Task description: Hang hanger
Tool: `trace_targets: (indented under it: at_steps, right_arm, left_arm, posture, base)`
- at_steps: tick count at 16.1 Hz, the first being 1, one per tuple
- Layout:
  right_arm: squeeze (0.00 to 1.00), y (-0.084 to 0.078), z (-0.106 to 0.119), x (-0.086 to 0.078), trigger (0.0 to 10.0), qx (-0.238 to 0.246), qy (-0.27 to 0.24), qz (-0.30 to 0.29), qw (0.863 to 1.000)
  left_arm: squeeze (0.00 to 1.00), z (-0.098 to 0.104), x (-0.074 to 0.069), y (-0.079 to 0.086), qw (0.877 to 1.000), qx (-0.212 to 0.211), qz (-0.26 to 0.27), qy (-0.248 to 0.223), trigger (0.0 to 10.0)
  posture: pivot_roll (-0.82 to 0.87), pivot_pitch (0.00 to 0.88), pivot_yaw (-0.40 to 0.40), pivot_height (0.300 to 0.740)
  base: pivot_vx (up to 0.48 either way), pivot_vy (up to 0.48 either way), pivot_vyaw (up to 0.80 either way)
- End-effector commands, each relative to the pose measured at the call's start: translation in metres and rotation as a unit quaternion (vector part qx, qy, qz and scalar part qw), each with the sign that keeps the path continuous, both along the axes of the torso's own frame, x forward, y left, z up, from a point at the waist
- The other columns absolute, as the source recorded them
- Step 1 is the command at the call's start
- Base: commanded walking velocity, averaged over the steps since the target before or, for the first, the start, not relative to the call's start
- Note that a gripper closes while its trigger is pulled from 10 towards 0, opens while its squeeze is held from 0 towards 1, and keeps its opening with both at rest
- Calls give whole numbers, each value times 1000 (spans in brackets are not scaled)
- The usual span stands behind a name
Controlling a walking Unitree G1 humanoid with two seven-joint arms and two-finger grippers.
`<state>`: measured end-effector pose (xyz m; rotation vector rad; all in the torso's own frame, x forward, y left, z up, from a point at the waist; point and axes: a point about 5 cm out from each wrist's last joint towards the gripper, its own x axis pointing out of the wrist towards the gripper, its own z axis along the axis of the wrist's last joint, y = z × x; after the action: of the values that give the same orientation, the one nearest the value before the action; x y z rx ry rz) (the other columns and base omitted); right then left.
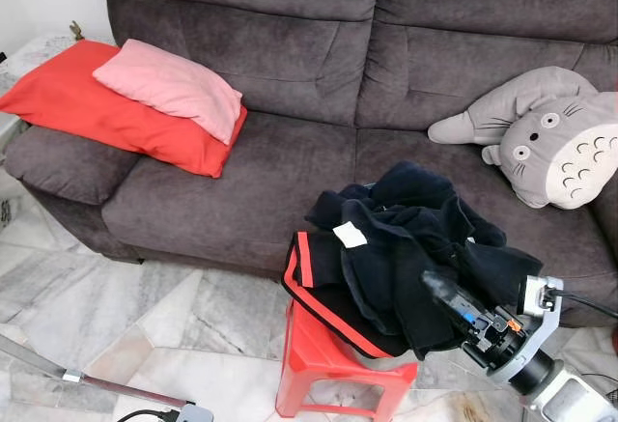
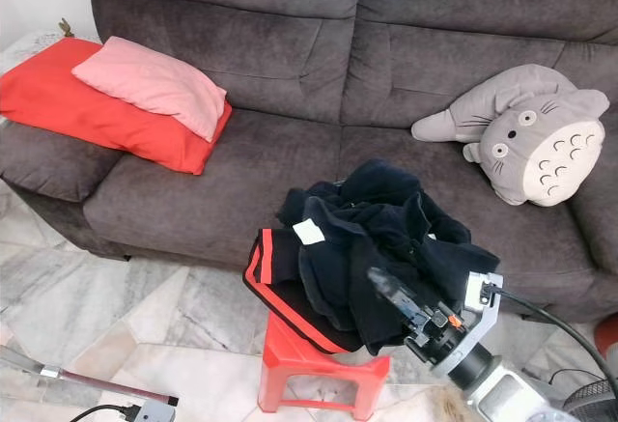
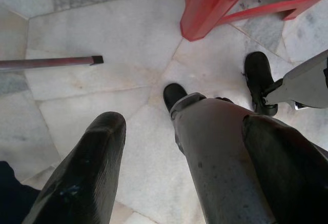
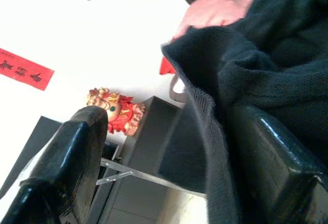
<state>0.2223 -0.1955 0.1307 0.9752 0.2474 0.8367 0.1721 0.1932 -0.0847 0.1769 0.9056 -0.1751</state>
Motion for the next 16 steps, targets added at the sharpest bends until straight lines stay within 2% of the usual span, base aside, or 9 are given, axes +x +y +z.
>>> trace_targets:
  at_steps: [1, 3, 5, 6, 9, 10, 13, 15, 16]
  right_arm:
    - [0, 8, 4, -7, 10000, -2, -10, 15, 1000]
    - [0, 14, 1, -16, 10000, -10, -4, 23, 1000]
    - [0, 24, -10, -26, 10000, -15, 25, 34, 999]
    - [0, 29, -21, -31, 10000, -41, 43, 27, 998]
    - [0, 23, -40, -27, 10000, -88, 83, -53, 991]
    - [0, 21, -39, -24, 10000, -97, 78, -77, 989]
    - [0, 26, -29, -22, 10000, -92, 51, -73, 992]
    - [0, 28, -13, -8, 10000, -143, -5, -88, 986]
    - [0, 32, -1, -2, 10000, -191, -52, -88, 976]
  left_arm:
    - [0, -8, -18, 2, 999, 2, 4, 35, 10000]
    - [0, -8, -18, 2, 999, 1, 4, 34, 10000]
    - [0, -8, -19, 1, 999, 0, 2, 35, 10000]
    - [0, -9, -19, 1, 999, 0, 2, 35, 10000]
    - [0, -9, -19, 0, 999, -1, 3, 34, 10000]
    - [0, -9, -19, 1, 999, -1, 3, 35, 10000]
    - [0, -8, -18, 1, 999, -1, 2, 35, 10000]
    - [0, -8, -18, 1, 999, -1, 5, 33, 10000]
    - [0, -8, -18, 1, 999, 0, 5, 32, 10000]
  posture:
    - [-143, 152, -5, 740]
    - [-141, 148, -7, 740]
    - [-150, 142, -10, 740]
    - [-147, 142, -12, 740]
    - [-150, 150, -12, 740]
    - [-151, 153, -10, 740]
    - [-155, 156, -4, 740]
    - [-146, 159, -4, 740]
    - [-147, 159, -3, 740]
  base:
    - [0, 0, 0]
    - [0, 0, 0]
    - [0, 0, 0]
    - [0, 0, 0]
    - [0, 0, 0]
    - [0, 0, 0]
    - [0, 0, 0]
    - [0, 0, 0]
    - [0, 0, 0]
